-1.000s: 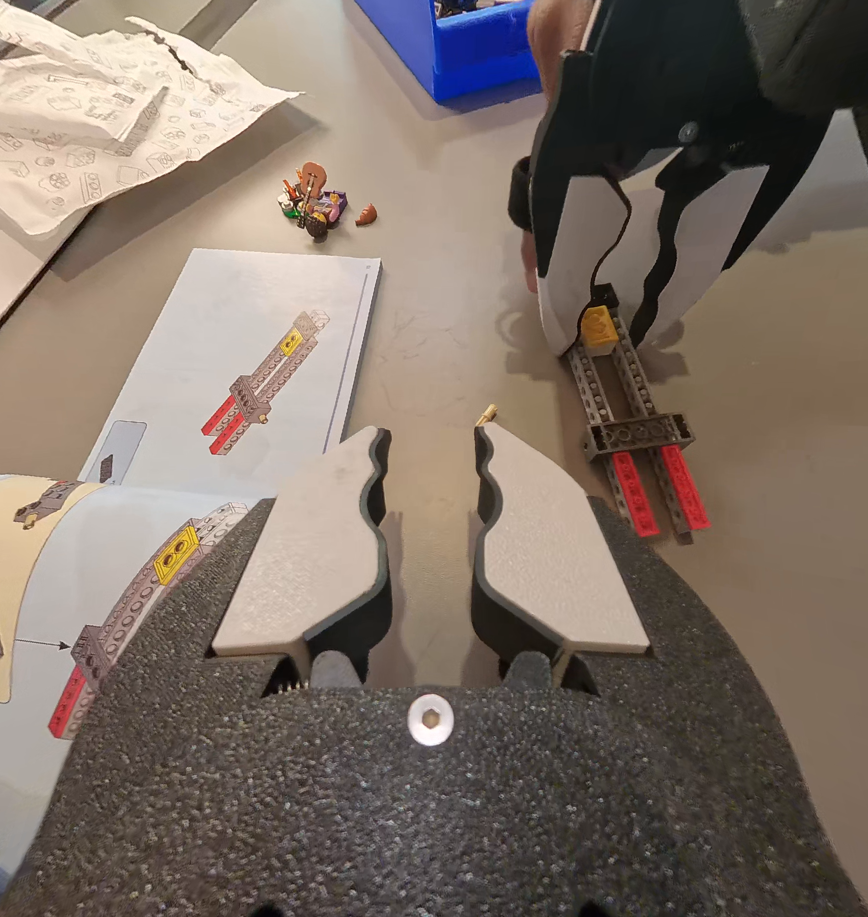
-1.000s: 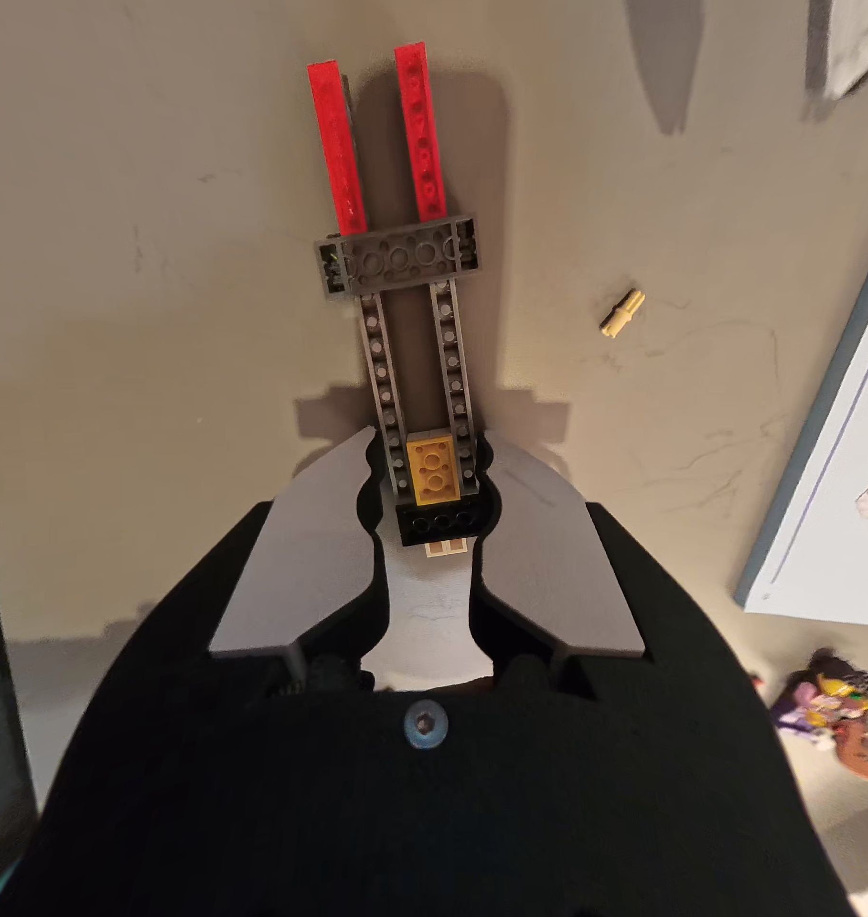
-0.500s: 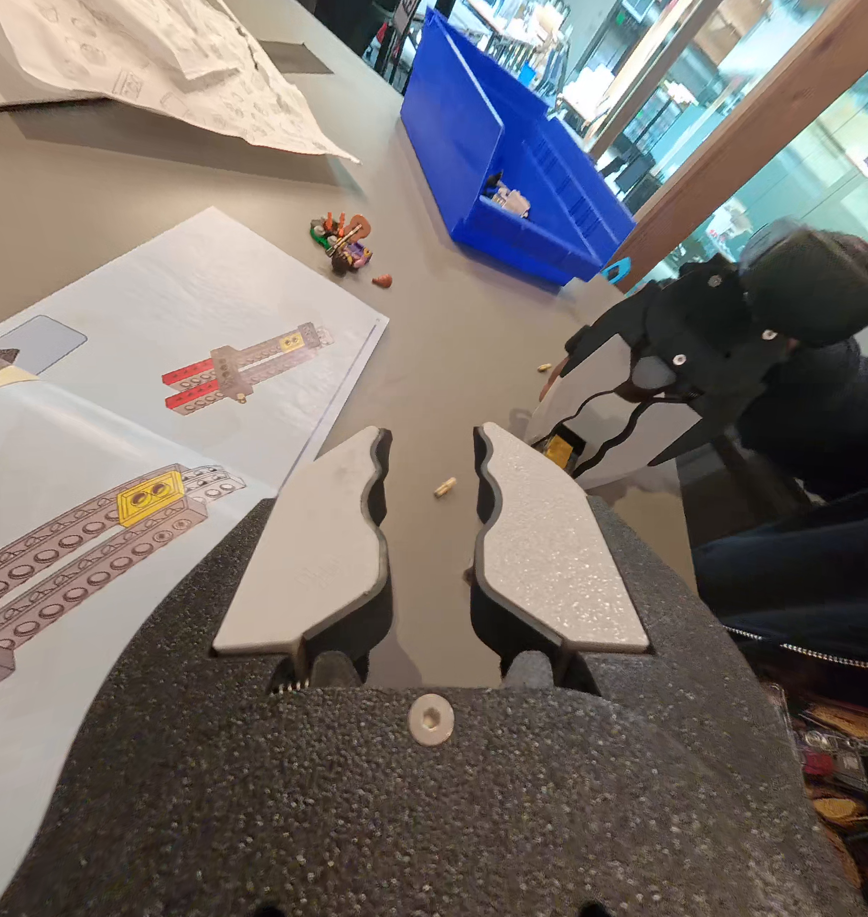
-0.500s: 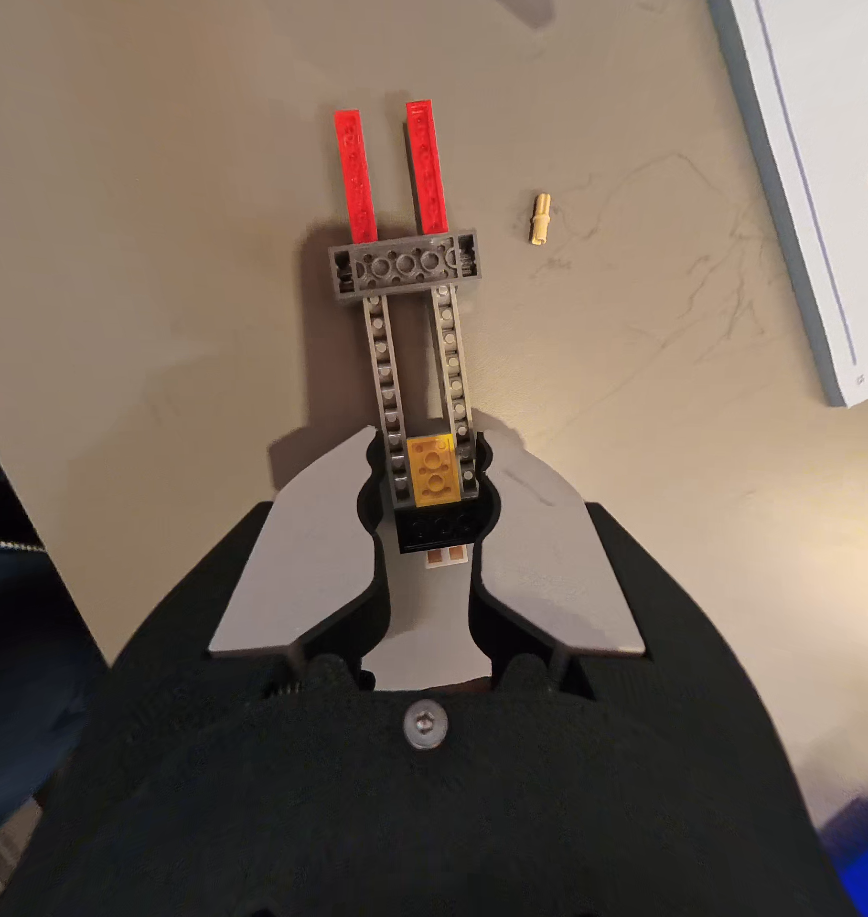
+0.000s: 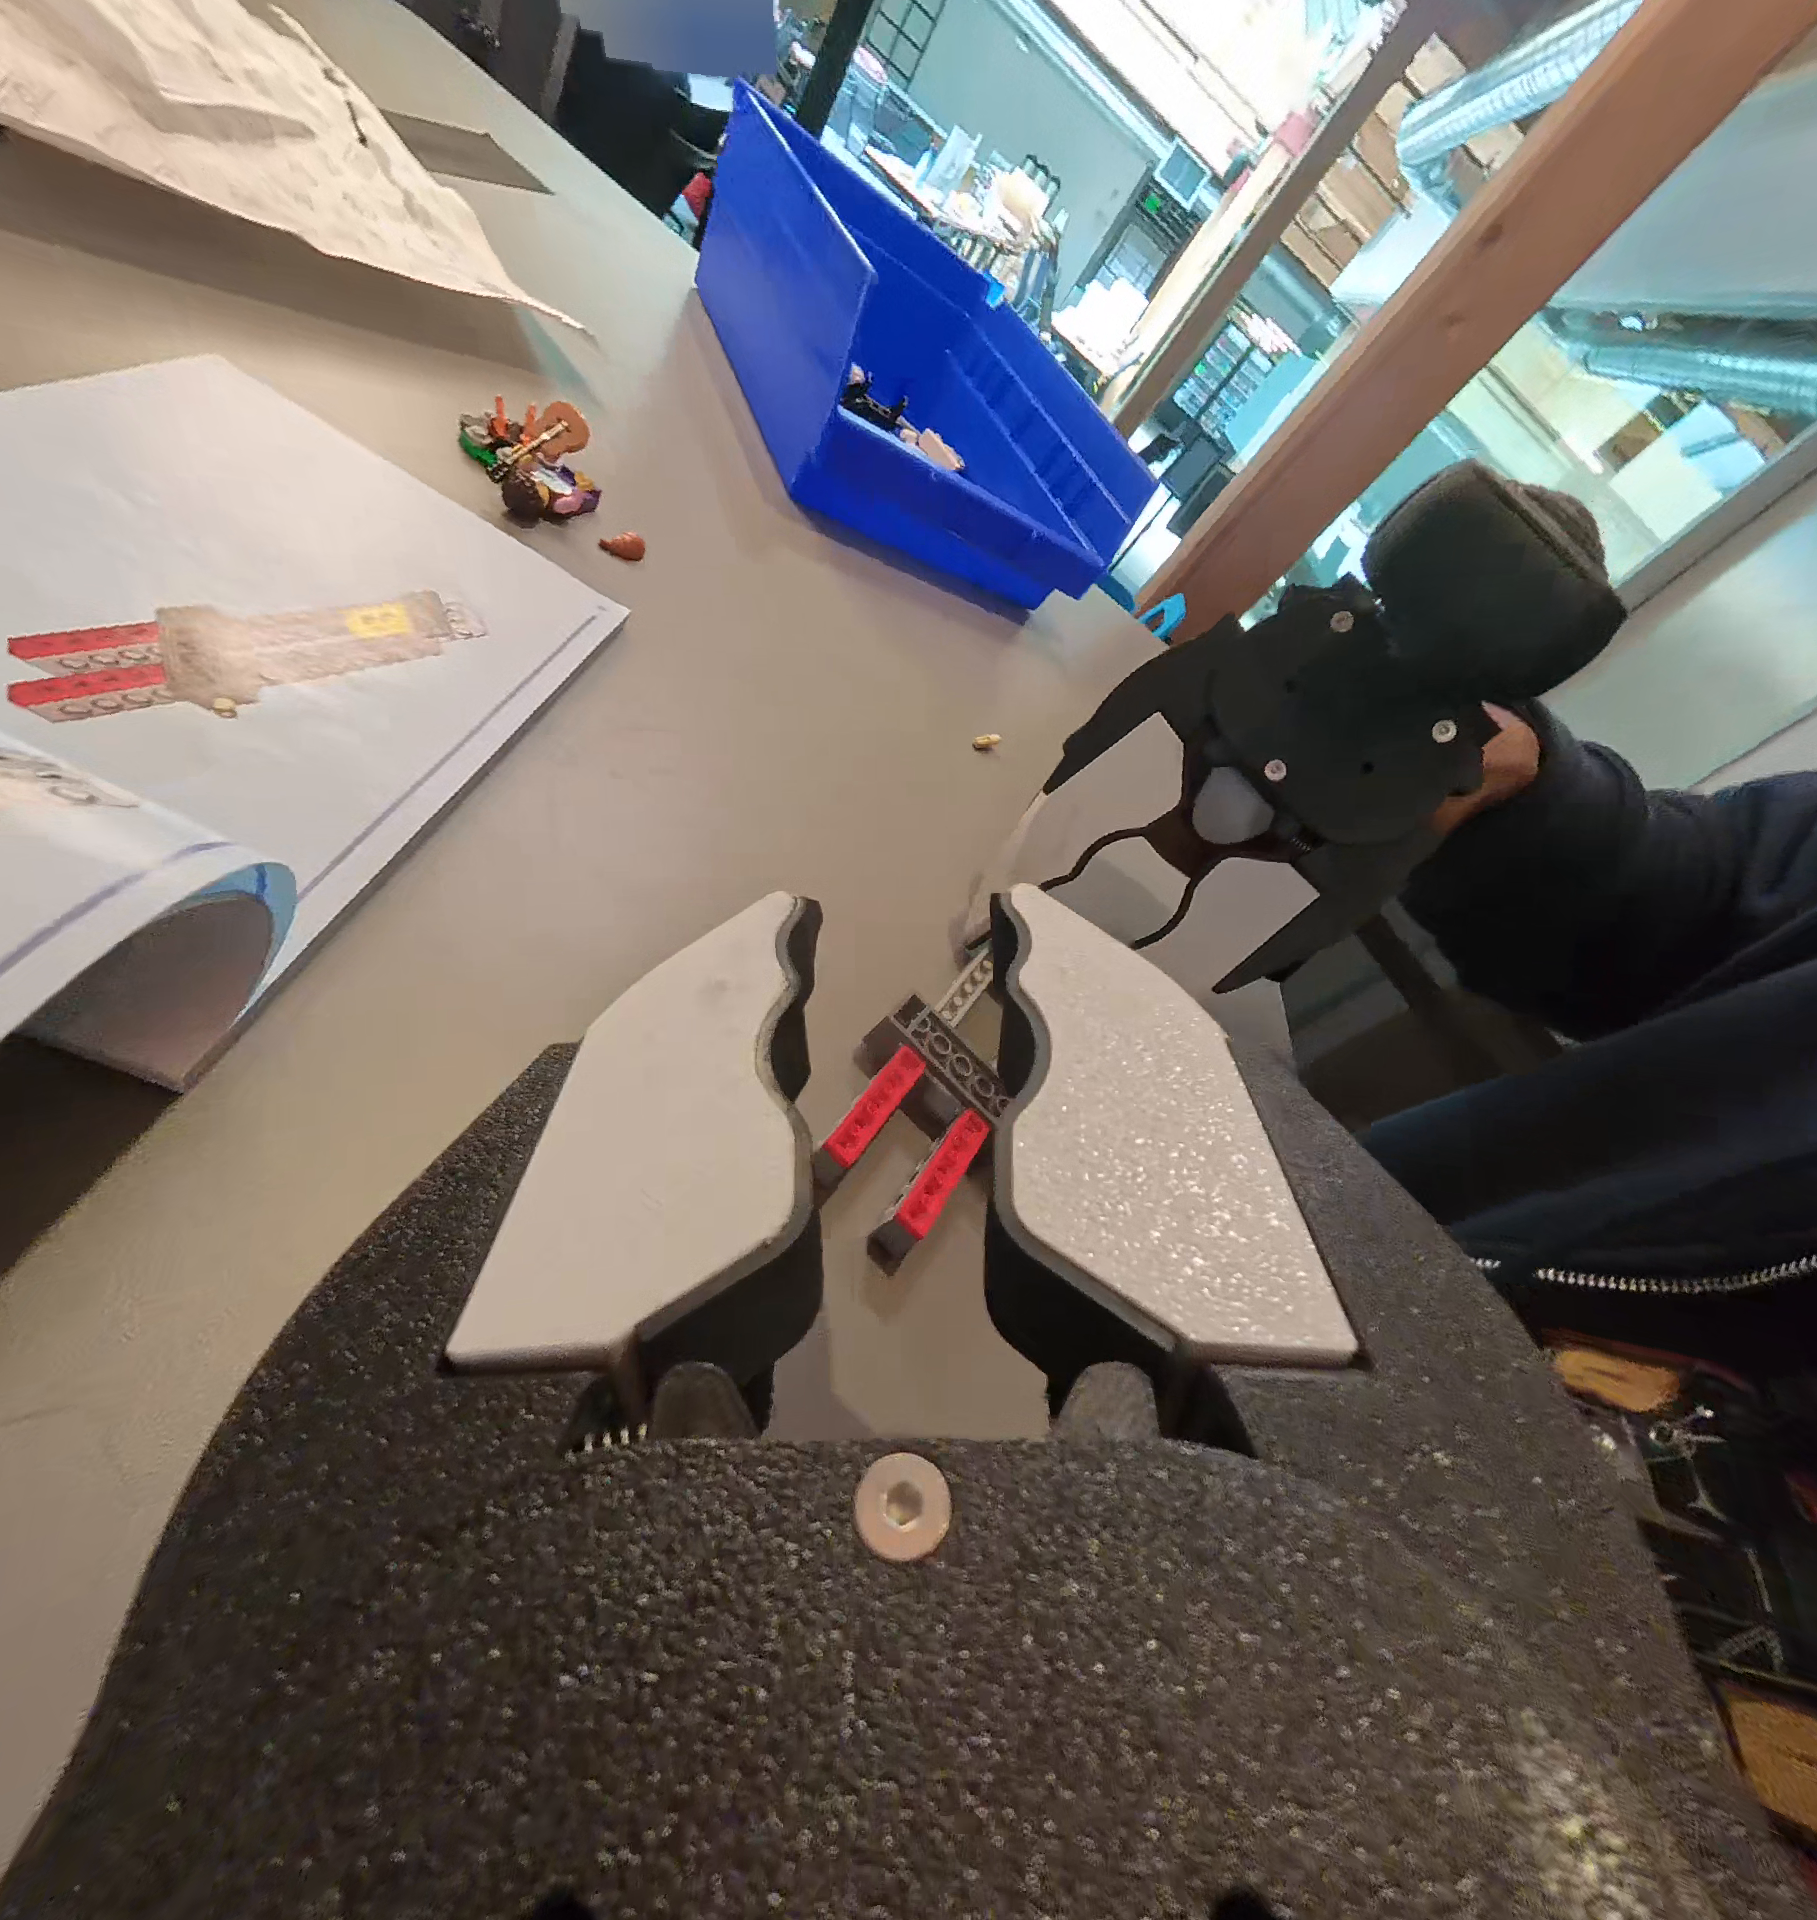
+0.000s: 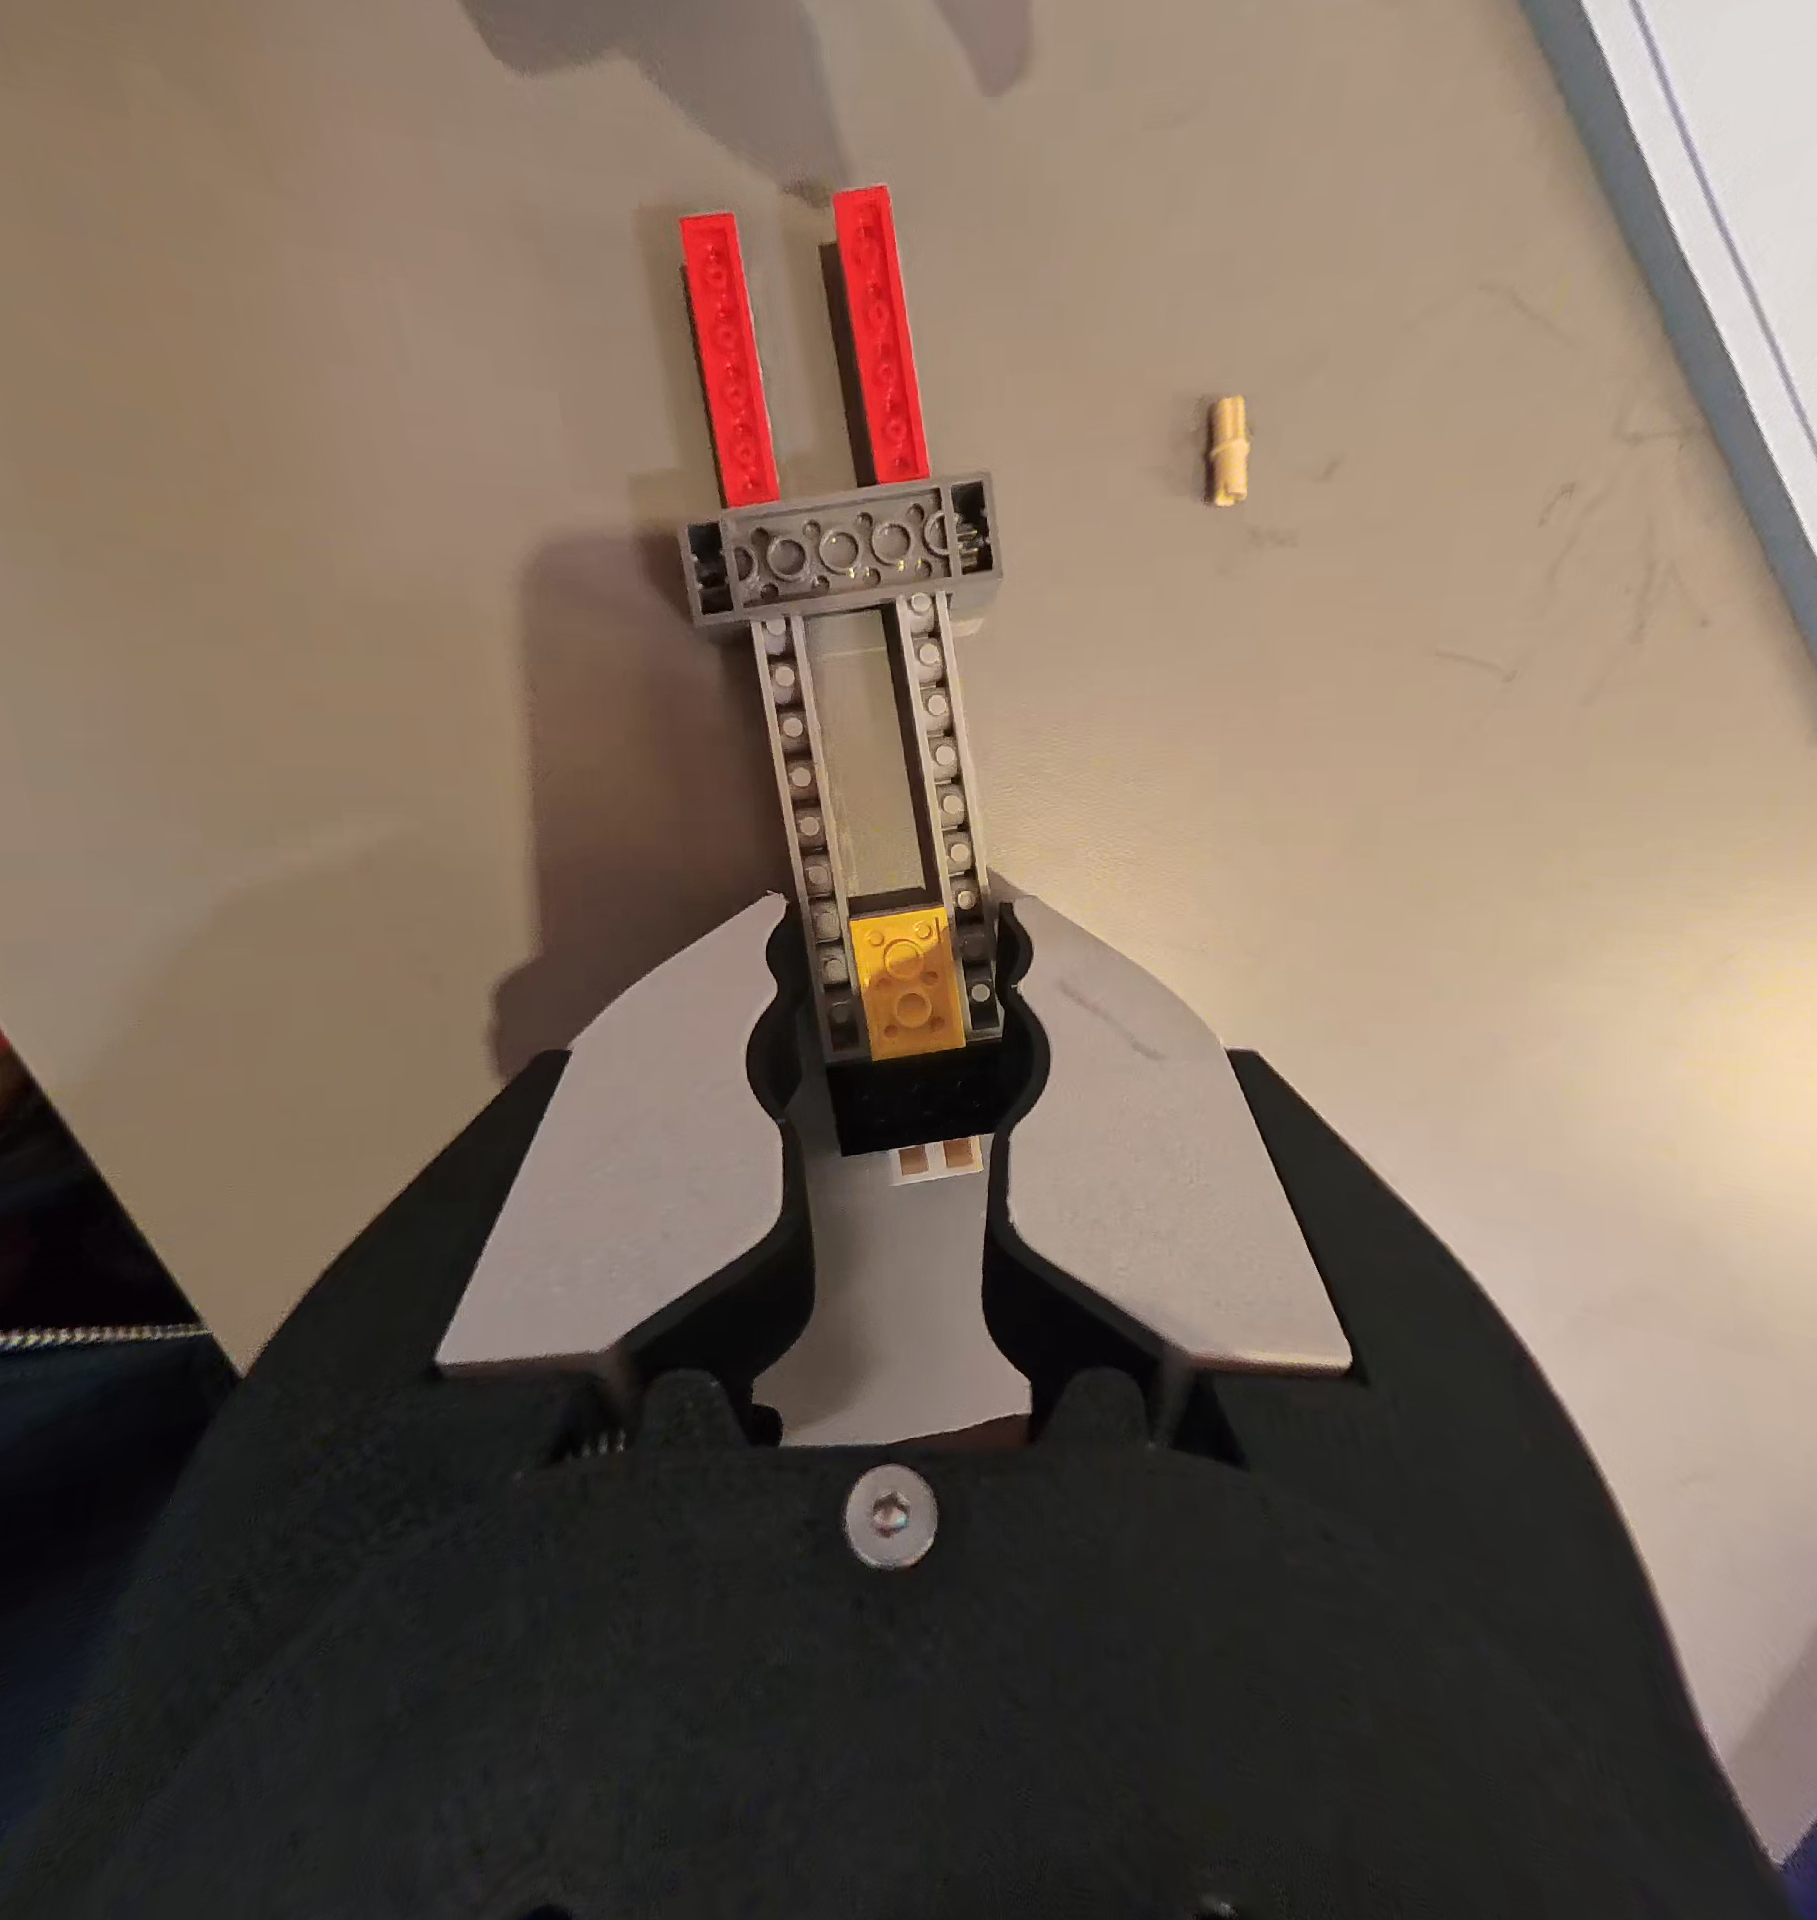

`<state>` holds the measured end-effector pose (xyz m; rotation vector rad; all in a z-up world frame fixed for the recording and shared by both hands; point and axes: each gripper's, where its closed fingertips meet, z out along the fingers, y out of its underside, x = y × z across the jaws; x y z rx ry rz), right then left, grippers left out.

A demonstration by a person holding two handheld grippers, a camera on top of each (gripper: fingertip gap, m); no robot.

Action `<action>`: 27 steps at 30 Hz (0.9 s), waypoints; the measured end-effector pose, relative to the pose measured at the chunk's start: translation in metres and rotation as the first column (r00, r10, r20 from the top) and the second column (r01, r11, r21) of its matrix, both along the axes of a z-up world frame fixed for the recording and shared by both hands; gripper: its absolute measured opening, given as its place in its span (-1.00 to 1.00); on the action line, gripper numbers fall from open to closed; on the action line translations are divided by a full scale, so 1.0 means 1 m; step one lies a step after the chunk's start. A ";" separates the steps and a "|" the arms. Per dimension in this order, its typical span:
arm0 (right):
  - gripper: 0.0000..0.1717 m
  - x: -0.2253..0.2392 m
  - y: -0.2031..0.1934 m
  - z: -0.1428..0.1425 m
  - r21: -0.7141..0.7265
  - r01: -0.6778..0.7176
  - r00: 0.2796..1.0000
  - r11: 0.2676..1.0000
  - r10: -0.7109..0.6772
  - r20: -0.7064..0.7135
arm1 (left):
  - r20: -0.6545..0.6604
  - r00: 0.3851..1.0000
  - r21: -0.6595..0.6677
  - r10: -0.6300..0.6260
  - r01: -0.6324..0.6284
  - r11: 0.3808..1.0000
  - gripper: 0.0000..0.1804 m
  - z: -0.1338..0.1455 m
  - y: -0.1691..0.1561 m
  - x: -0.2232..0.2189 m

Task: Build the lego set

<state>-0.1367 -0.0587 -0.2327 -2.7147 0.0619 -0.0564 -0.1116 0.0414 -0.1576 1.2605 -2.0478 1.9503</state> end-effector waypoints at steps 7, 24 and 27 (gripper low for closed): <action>-0.48 -0.004 -0.006 -0.001 -0.060 -0.072 0.997 0.996 0.071 -0.025 | 0.049 0.996 0.043 -0.078 0.076 0.996 -0.64 0.000 -0.007 -0.012; -0.61 -0.012 0.005 0.008 0.151 0.118 0.992 0.981 -0.109 -0.066 | -0.162 0.960 -0.127 0.229 -0.250 0.960 -0.64 -0.004 0.030 -0.013; -0.61 -0.010 0.010 0.011 0.197 0.168 0.985 0.966 -0.158 -0.069 | -0.277 0.924 -0.142 0.264 -0.311 0.940 -0.63 -0.014 0.028 -0.023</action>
